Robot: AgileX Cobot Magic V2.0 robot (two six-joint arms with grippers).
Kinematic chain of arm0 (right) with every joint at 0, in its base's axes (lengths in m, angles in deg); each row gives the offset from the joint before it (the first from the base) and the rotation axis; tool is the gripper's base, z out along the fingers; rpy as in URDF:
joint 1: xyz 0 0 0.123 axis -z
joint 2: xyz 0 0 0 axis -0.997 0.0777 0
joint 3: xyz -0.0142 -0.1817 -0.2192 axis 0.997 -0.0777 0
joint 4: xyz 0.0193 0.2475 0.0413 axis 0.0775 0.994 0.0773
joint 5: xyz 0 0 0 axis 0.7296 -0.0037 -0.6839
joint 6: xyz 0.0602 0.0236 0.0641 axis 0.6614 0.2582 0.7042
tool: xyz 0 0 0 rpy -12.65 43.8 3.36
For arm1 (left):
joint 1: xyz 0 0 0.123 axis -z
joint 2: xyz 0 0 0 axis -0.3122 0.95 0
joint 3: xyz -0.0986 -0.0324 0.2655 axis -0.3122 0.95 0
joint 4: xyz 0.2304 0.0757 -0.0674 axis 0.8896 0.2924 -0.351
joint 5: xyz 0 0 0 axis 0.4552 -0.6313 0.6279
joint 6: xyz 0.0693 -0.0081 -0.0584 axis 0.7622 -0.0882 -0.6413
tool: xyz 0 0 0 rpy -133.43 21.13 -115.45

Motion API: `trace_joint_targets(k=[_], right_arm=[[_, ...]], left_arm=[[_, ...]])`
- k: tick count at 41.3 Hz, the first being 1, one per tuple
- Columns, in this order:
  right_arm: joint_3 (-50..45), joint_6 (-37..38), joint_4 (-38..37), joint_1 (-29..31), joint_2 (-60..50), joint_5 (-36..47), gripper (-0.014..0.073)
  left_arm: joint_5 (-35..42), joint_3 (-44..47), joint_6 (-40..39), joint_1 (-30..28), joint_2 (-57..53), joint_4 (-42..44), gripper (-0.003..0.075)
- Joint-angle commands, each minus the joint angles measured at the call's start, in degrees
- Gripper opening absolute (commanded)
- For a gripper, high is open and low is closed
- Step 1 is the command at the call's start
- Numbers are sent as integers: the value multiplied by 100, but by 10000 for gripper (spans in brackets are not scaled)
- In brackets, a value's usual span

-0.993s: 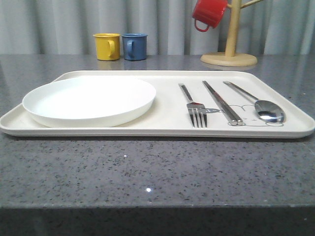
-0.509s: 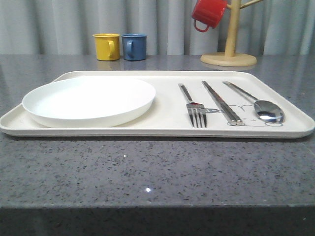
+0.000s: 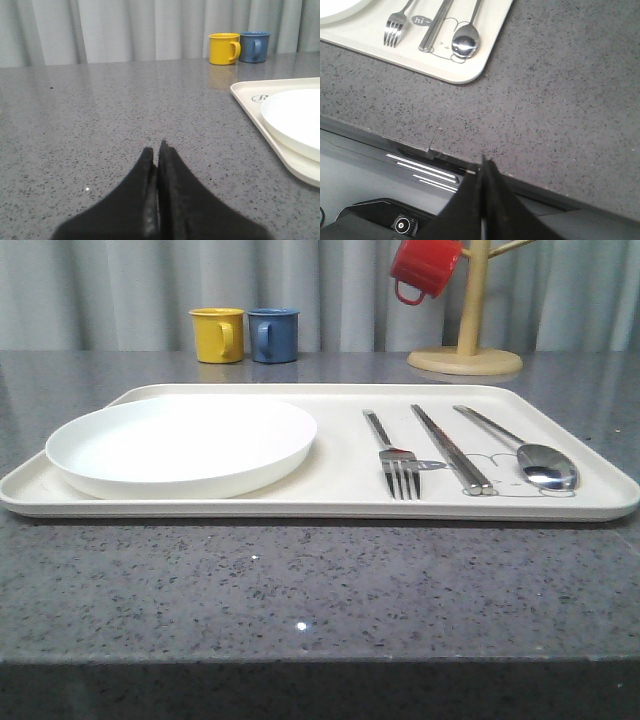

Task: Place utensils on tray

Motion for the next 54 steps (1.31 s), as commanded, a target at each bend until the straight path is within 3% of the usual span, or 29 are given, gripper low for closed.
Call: trace_joint_targets(k=[1,25,28,35,40,54], right_arm=[[131,-57,-19,5,53,302,-68],[93,-57,-19,5,34,391,-68],[-117,-57,-39,70,-174,968,-68],[-1214,-57,-37,590,-865,3345,-68],[-2067,-57,-31,919,-1317,4570,-68],[-4134,-57,-31,1200,-2237,6127,-68]], left_arm=[[502,-10,-54,33,-138,-50,-18],[502,-10,-54,33,-138,-50,-18],[502,-10,-54,33,-138,-50,-18],[502,-10,-54,33,-138,-50,-18],[502,-10,-54,33,-138,-50,-18],[502,-10,-54,33,-138,-50,-18]])
